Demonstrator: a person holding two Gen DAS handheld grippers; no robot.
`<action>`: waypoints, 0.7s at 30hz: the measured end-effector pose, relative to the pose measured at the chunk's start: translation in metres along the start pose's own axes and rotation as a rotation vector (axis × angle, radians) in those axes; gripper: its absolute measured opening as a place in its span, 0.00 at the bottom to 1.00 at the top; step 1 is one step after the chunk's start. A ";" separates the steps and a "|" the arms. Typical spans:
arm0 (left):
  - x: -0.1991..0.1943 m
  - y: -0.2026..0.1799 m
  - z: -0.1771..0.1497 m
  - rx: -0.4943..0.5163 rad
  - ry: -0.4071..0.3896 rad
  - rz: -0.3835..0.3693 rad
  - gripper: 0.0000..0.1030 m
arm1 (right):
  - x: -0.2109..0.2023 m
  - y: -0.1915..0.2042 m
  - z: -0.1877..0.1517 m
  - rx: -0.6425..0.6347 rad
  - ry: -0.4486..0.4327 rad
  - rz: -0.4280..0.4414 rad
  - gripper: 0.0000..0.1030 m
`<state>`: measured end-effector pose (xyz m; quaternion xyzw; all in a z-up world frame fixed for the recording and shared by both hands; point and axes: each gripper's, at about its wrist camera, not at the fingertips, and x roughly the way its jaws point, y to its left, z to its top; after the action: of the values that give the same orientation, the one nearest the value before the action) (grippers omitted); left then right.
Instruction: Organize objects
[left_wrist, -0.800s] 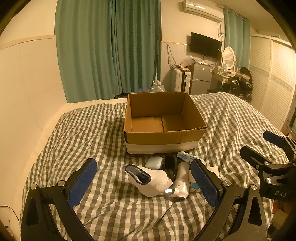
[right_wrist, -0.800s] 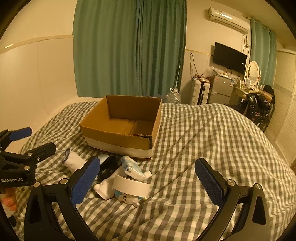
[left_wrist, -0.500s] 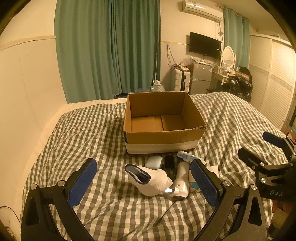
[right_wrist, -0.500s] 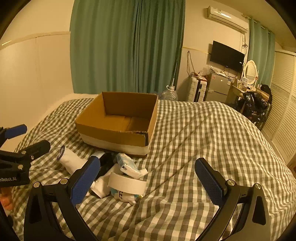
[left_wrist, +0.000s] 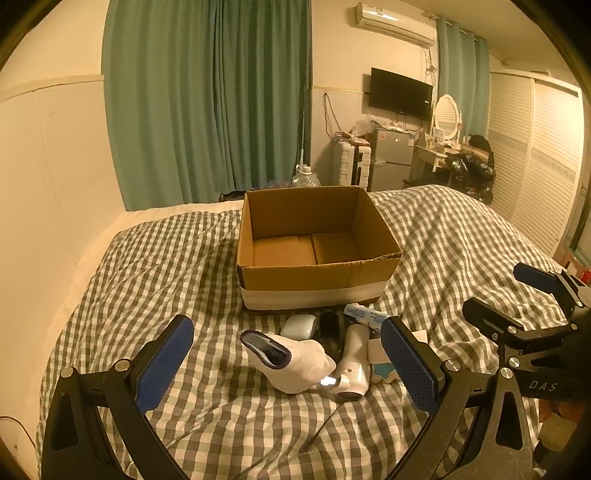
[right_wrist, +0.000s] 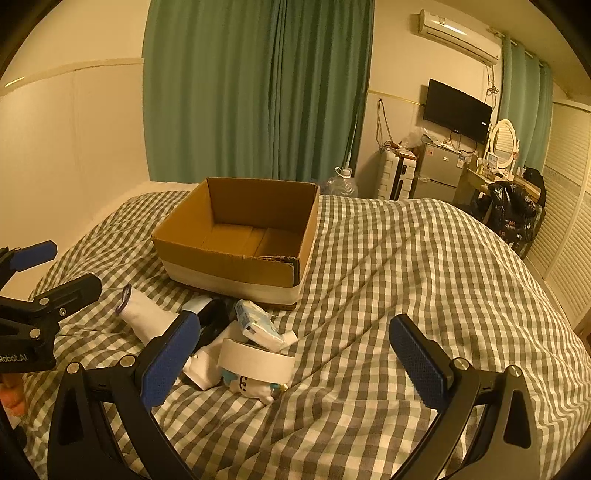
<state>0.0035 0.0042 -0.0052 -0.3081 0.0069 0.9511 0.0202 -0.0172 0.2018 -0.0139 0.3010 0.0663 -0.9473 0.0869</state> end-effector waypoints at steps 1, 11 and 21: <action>0.000 0.000 0.000 -0.003 0.003 0.000 1.00 | 0.000 0.001 0.000 -0.001 0.001 0.004 1.00; 0.000 0.001 0.001 0.002 0.003 -0.002 1.00 | -0.001 0.002 0.001 -0.001 -0.004 0.023 1.00; 0.001 0.003 0.002 -0.009 0.013 0.001 1.00 | -0.001 0.003 0.003 -0.011 0.010 0.020 1.00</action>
<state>0.0017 0.0014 -0.0040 -0.3145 0.0027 0.9491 0.0183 -0.0176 0.1984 -0.0117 0.3057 0.0687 -0.9446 0.0975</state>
